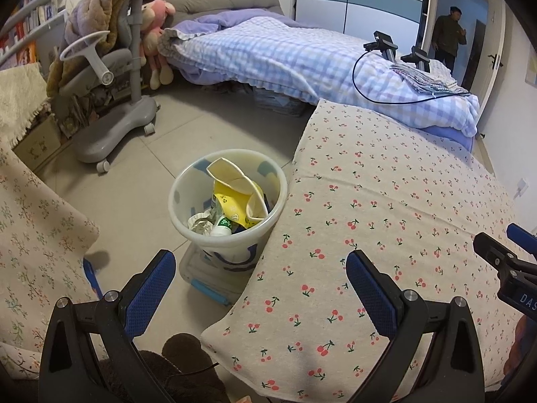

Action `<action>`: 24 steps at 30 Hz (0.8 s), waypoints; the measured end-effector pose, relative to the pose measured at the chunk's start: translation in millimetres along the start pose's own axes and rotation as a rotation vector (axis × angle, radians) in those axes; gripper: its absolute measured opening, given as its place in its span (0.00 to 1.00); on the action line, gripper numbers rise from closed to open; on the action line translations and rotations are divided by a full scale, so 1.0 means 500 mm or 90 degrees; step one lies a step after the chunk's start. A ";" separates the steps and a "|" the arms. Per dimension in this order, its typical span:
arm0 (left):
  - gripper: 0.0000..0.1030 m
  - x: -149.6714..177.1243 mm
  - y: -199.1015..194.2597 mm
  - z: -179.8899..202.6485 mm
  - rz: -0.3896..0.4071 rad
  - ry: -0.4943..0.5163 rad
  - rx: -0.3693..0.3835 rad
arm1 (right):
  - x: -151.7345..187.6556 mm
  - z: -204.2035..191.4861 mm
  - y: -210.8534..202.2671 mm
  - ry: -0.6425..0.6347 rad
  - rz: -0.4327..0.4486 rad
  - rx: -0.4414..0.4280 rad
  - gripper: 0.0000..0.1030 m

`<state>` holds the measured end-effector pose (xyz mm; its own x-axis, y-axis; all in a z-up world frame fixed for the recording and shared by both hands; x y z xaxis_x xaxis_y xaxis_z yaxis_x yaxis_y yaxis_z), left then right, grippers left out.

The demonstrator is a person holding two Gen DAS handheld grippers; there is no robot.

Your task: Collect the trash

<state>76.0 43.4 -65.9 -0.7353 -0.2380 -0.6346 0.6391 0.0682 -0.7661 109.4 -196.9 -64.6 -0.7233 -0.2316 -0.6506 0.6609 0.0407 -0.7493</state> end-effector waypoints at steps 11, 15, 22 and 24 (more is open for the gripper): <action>0.99 0.001 0.000 -0.005 -0.003 -0.004 0.004 | -0.002 -0.011 0.004 -0.006 -0.001 -0.001 0.93; 0.99 0.003 0.003 -0.005 -0.009 -0.006 0.006 | 0.002 -0.019 0.011 -0.010 -0.009 -0.003 0.93; 0.99 0.007 0.001 -0.008 -0.012 -0.002 0.012 | 0.001 -0.029 0.023 -0.016 -0.019 -0.011 0.93; 0.99 0.006 0.004 -0.012 -0.009 0.000 0.001 | 0.002 -0.026 0.024 -0.011 -0.020 -0.012 0.93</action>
<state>73.9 48.8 -69.9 -0.7439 -0.2389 -0.6241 0.6293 0.0639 -0.7745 114.2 -184.0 -75.8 -0.7399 -0.2495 -0.6247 0.6341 0.0514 -0.7715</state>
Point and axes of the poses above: each gripper's, at about its wrist camera, not at the fingertips, and y roughly the way its jaws point, z to its right, x to its underside, the point moved 9 cm from there along y, roughly the way its jaws point, and after that the axes turned 8 degrees about -y, right-handed, at the moved point
